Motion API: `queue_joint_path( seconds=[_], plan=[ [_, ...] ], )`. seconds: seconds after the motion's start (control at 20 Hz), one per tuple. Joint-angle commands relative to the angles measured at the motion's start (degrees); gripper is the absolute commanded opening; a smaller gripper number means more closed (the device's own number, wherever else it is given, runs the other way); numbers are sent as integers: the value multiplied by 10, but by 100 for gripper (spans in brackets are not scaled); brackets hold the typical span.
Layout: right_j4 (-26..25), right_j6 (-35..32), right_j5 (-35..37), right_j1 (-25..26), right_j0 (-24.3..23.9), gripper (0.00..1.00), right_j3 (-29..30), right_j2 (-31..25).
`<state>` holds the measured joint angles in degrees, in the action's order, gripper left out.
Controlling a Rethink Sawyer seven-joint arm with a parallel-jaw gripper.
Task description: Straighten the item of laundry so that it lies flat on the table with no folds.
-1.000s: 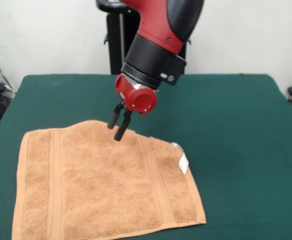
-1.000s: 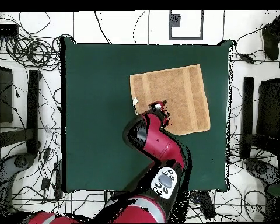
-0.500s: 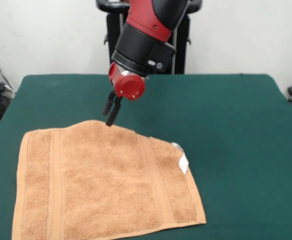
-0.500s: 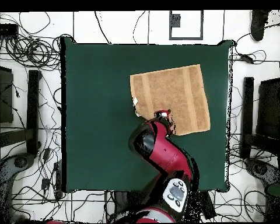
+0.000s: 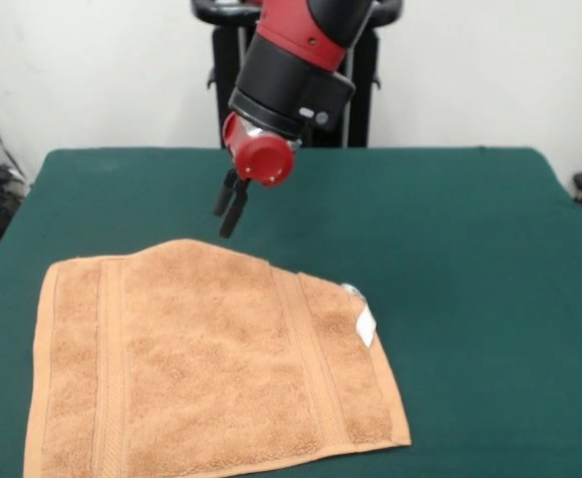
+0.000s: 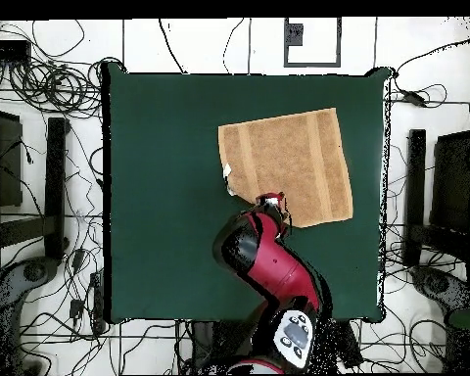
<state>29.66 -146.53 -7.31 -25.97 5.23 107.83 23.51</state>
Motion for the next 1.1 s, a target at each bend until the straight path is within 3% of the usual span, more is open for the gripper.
queue_joint_path(
  seconds=[0.05,0.75,1.1],
  plan=[
    [38,-165,-37,25,22,100,50,-96],
    [49,-167,-59,12,9,100,68,-108],
    [77,-187,-98,44,21,100,59,-117]
  ],
)
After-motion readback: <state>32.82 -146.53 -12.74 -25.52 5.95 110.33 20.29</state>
